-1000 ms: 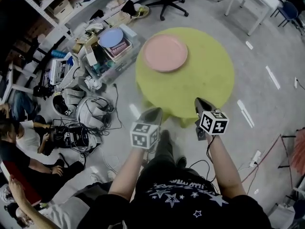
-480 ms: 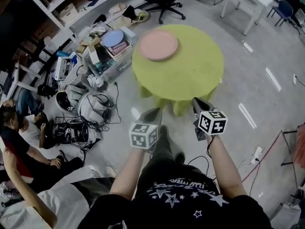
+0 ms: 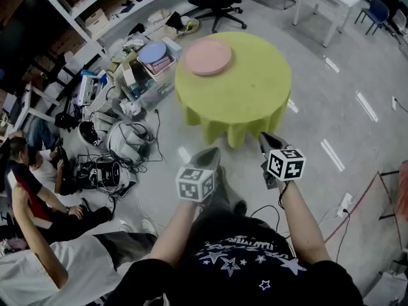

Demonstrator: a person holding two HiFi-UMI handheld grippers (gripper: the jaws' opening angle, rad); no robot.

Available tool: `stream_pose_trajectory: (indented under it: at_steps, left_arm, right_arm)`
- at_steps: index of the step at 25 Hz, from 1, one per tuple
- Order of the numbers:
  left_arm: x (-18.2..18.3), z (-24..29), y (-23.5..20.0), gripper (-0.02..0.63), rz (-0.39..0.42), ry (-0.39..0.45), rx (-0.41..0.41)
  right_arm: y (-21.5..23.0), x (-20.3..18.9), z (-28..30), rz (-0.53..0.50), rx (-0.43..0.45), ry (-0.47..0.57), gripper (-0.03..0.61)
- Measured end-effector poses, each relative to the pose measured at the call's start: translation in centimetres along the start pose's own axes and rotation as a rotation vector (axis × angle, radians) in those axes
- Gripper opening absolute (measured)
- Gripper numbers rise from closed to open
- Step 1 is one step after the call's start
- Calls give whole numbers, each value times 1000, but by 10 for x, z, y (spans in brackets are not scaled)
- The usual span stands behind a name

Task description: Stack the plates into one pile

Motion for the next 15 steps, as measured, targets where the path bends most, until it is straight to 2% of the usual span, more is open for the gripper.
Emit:
stream_pose_trajectory:
  at_steps: [9, 15]
  left_arm:
    - [4, -11, 17, 20, 43, 27, -7]
    - [0, -23, 20, 20, 41, 33, -8]
  right_arm:
    - [-10, -5, -16, -19, 16, 12, 15]
    - [-19, -11, -26, -33, 20, 3, 15]
Point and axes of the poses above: the fingertips, and each gripper's own axes: z forward along the fingers, y to its right, x out of its top, the point moved 2 cm from there along -z, backward along the fingers, and after that the axes turned 8 degrees about x, right-handed, at the moved point
